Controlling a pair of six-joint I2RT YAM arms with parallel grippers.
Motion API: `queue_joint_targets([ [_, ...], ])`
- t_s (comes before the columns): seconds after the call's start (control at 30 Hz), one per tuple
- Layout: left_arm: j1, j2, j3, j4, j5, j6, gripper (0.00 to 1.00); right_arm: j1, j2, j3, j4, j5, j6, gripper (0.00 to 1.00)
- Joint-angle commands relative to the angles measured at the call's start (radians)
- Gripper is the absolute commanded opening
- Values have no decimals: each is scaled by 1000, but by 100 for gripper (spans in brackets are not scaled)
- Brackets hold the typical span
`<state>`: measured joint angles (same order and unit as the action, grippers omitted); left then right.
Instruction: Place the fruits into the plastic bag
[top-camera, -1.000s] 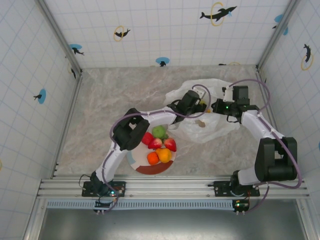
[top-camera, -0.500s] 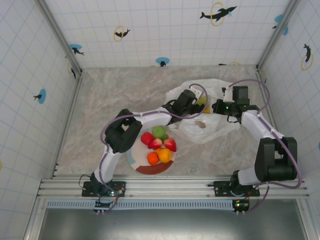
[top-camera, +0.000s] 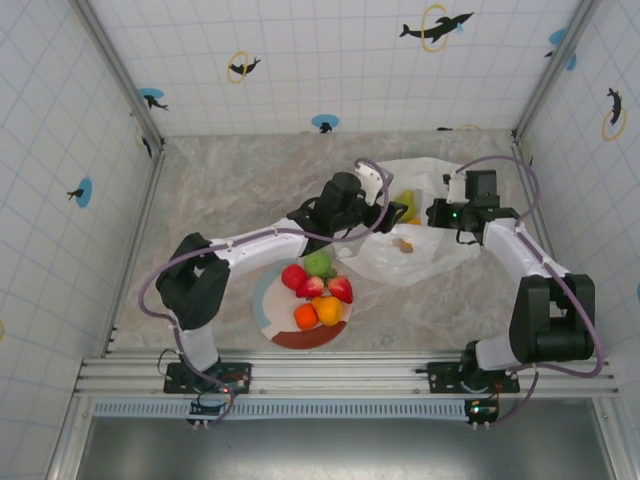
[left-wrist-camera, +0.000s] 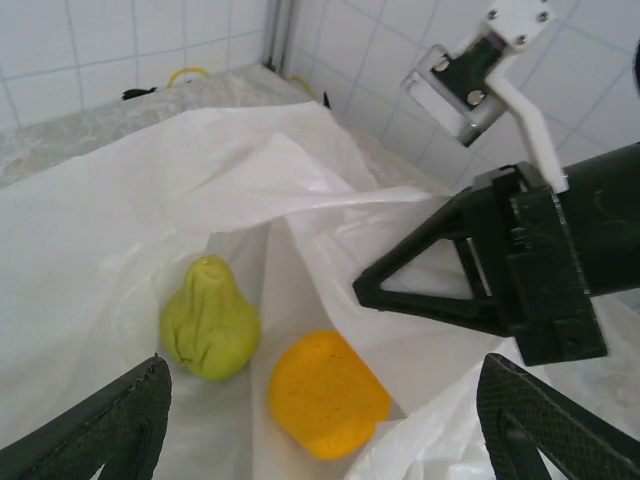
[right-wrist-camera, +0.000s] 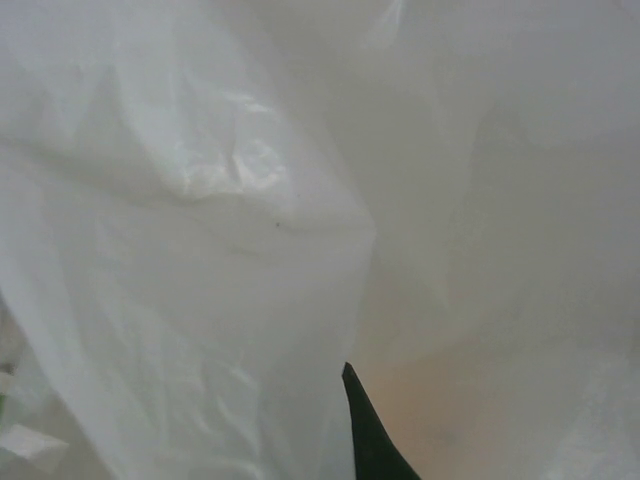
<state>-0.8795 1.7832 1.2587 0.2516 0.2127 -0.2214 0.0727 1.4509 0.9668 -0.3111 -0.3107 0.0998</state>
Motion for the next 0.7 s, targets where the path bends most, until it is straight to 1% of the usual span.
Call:
queue_joint_targets([
  [0.0,7,-113,-68,15,61,-39,80,4,38,93,-95,49,-130,3],
  [0.07,10,-169,-118,-5,34,-77,80,5,63,131,-134,58,-175,3],
  [0.2,34,-284,-218,-98,-62,-121,80,10,99,187,-180,89,-241,2],
  [0.33,76,-402,-345,-185,-132,-191,81,26,125,226,-204,96,-271,2],
  [0.5,112,-561,-490,-335,-257,-252,83,75,151,240,-215,128,-273,2],
  [0.6,113,-641,-545,-442,-291,-273,84,93,164,243,-229,152,-253,2],
  [0.67,113,-693,-573,-508,-270,-295,84,94,169,241,-236,158,-237,2],
])
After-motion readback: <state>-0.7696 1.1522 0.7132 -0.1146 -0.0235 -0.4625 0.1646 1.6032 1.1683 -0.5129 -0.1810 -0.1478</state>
